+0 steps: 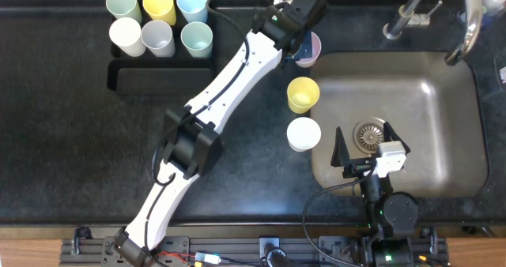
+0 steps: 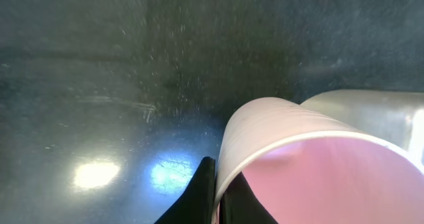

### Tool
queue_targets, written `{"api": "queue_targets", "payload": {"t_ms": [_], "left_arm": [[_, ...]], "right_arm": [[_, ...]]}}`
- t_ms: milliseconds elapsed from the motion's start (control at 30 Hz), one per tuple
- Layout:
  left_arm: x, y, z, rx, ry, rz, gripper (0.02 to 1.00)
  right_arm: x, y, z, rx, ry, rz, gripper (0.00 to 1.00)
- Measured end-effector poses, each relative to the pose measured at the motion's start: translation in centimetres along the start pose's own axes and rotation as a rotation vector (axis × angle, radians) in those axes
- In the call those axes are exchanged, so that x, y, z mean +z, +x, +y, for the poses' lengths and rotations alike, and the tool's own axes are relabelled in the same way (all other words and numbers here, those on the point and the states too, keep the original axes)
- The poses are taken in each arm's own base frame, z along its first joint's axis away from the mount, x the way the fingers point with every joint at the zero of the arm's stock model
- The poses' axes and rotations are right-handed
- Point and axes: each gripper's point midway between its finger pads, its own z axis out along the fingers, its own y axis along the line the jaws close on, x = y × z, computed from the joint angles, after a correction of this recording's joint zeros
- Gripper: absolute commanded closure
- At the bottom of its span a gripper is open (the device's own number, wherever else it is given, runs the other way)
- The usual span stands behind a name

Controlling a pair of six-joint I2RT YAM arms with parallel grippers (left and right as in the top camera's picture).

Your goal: Store Cups

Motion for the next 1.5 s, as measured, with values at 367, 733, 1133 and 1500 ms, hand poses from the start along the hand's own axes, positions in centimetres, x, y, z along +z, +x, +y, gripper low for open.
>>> {"api": "queue_targets", "payload": {"t_ms": [367,733,1133,1500], "left_arm": [[-24.1,-4.6,10.3,-0.299,-0.17,-0.351,0.982],[-30.1,-5.4,30.3,-0.85,-0.338,-0.448,0.982],[-18.0,1.8,37.8,-1.169,-0.422,-0.205,0.982],[-15.8,3.5,38.9,-1.218,-0.419,-0.164,0.982]], "right_arm": [[0.0,0.0,0.0,0.0,0.0,0.0,0.003],[0.0,0.0,0.0,0.0,0.0,0.0,0.005],[0.0,0.0,0.0,0.001,0.0,0.0,0.003],[0.0,0.0,0.0,0.001,0.0,-0.001,0.003]]}}
